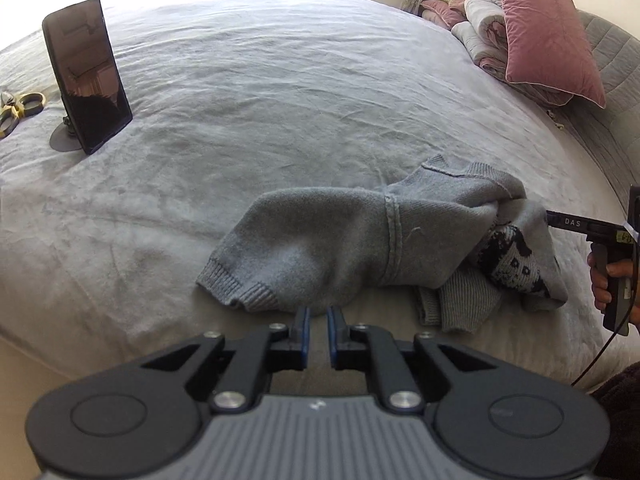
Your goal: Fold clothes
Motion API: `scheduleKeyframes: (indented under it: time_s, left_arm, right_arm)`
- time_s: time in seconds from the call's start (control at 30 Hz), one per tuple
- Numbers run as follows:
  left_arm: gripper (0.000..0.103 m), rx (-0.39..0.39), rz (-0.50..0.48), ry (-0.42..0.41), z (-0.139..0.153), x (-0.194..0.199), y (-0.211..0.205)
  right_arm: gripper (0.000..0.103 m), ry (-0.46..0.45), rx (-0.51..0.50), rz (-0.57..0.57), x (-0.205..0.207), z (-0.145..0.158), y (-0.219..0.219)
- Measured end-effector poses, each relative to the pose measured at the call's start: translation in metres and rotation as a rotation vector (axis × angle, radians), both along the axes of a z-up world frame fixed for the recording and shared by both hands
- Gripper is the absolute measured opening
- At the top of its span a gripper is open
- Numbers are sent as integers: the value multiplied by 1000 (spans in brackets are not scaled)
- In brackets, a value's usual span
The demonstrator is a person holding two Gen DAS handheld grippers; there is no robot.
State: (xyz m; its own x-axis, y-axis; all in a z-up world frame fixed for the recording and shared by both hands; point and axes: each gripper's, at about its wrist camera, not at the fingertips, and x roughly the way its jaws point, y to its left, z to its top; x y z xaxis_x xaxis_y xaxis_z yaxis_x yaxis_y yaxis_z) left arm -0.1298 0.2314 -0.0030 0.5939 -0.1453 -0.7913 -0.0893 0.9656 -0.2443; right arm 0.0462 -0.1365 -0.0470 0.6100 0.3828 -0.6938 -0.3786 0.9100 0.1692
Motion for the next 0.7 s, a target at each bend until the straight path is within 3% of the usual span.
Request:
scheduleKeyframes:
  time_s: [0.13,0.23,0.33,0.47,0.7]
  left_arm:
    - [35,47,-18,-76,21,22,-2]
    - [48,78,-83,-82,16,57,-8]
    - [48,103,-102,-59,-1,94,-9]
    - [48,68,-163,-32,-24,125,-13]
    - [47,89,-238,2,-47,137,-33]
  right_arm:
    - [48,8,6,6,2,2,-1]
    - [48,11,5,16,3,3,-1]
    - [48,12,-1,24,3,4,-3]
    - [48,15,-11,39,4,4,-5]
    - [48,11,-63,103,2,0,-2]
